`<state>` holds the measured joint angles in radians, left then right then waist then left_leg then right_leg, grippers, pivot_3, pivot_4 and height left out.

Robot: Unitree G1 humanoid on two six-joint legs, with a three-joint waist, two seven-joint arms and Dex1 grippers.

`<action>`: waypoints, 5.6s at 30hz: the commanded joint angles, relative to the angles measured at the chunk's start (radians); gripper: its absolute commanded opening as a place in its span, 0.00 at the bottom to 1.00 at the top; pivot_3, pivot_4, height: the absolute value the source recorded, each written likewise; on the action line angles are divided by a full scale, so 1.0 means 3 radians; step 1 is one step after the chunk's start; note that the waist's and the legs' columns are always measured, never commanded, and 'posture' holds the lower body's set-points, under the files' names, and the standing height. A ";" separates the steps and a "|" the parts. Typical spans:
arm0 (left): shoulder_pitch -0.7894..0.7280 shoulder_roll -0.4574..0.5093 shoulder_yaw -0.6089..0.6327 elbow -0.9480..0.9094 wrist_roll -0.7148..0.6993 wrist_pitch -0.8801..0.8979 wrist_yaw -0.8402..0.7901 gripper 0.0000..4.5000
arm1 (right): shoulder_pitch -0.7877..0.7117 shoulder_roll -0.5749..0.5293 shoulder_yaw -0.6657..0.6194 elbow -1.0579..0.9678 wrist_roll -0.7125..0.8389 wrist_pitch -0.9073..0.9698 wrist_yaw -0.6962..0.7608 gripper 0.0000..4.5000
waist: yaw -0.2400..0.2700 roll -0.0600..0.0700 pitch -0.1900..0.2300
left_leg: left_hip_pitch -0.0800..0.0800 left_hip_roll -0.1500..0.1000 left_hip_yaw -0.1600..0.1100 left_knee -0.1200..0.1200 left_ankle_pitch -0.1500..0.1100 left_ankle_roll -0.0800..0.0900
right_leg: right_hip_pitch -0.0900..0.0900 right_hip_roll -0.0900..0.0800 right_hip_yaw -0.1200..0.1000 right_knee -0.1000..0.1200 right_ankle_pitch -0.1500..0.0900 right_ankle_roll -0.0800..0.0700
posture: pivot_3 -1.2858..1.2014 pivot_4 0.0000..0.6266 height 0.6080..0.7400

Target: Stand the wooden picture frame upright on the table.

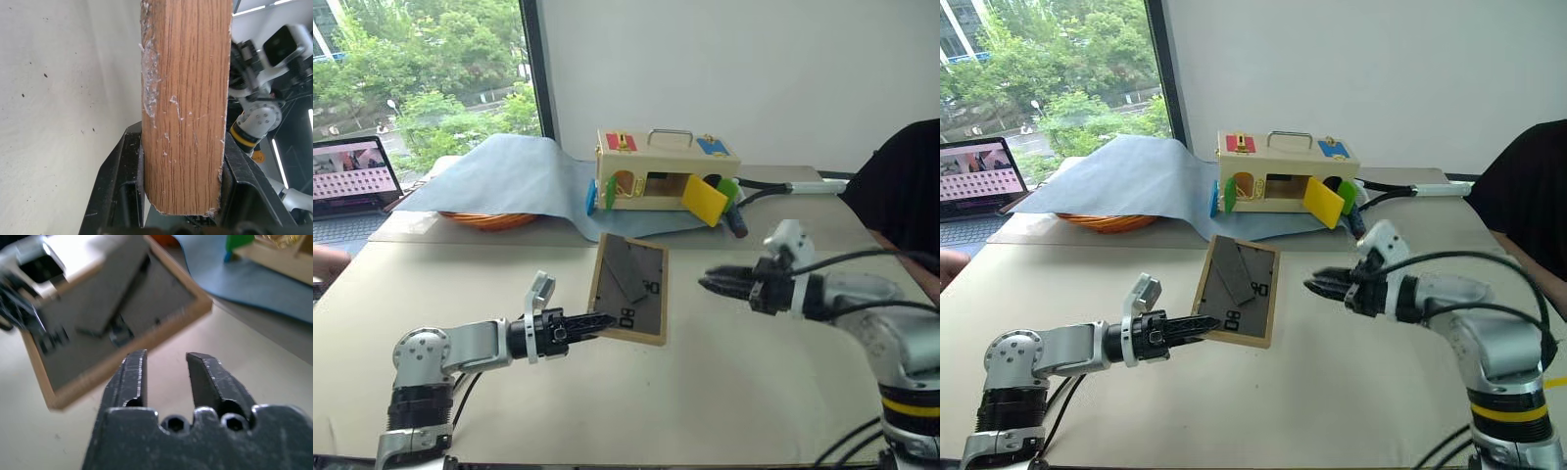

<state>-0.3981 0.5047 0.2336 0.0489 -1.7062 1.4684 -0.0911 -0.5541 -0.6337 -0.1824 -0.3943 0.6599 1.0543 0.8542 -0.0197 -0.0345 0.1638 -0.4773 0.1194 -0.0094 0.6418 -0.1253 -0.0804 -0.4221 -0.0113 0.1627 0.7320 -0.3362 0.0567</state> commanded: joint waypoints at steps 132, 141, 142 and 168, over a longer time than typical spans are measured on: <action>0.0614 0.1598 0.0684 -0.0392 0.0731 -0.0891 -0.2623 0.96 | -0.0163 0.0211 0.1492 0.2564 -0.2242 -0.5359 -0.1250 0.27 | -0.0033 -0.0001 0.0020 | -0.0007 0.0001 -0.0014 0.0015 0.0003 -0.0005 | 0.0004 -0.0003 -0.0020 0.0014 -0.0002 -0.0008 | 0.52 0.24 0.47; 0.1163 0.1220 0.0443 -0.1322 0.2290 -0.2409 -0.3074 0.96 | -0.0369 0.0366 0.0960 0.2001 -0.0024 -0.1967 -0.0041 0.26 | 0.0019 0.0006 0.0024 | -0.0014 0.0001 -0.0029 0.0014 0.0005 -0.0007 | 0.0005 -0.0003 -0.0038 0.0013 -0.0001 -0.0013 | 0.52 0.24 0.47; 0.1144 0.1212 0.0440 -0.1322 0.2310 -0.2429 -0.3081 0.96 | -0.0389 0.0360 0.0959 0.2016 0.0005 -0.1787 -0.0007 0.26 | 0.0020 0.0006 0.0024 | -0.0014 0.0001 -0.0029 0.0013 0.0005 -0.0008 | 0.0004 -0.0002 -0.0038 0.0013 -0.0001 -0.0014 | 0.52 0.24 0.47; 0.0892 0.1064 0.0228 -0.1094 0.2963 -0.3025 -0.3327 0.96 | 0.0182 0.0459 0.1206 0.1723 -0.0598 -0.1141 0.0276 0.26 | 0.0017 0.0007 0.0023 | -0.0013 0.0001 -0.0030 0.0005 0.0005 -0.0008 | 0.0004 -0.0002 -0.0040 0.0005 -0.0010 -0.0004 | 0.52 0.24 0.47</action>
<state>-0.1111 0.8243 0.3014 -0.2746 -0.8212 0.5696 -1.0809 -0.5251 -0.4897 0.1316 0.1331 0.5309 0.7341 0.9288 -0.0145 -0.0323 0.1708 -0.4810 0.1198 -0.0183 0.6433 -0.1238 -0.0827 -0.4210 -0.0119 0.1509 0.7336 -0.3393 0.0558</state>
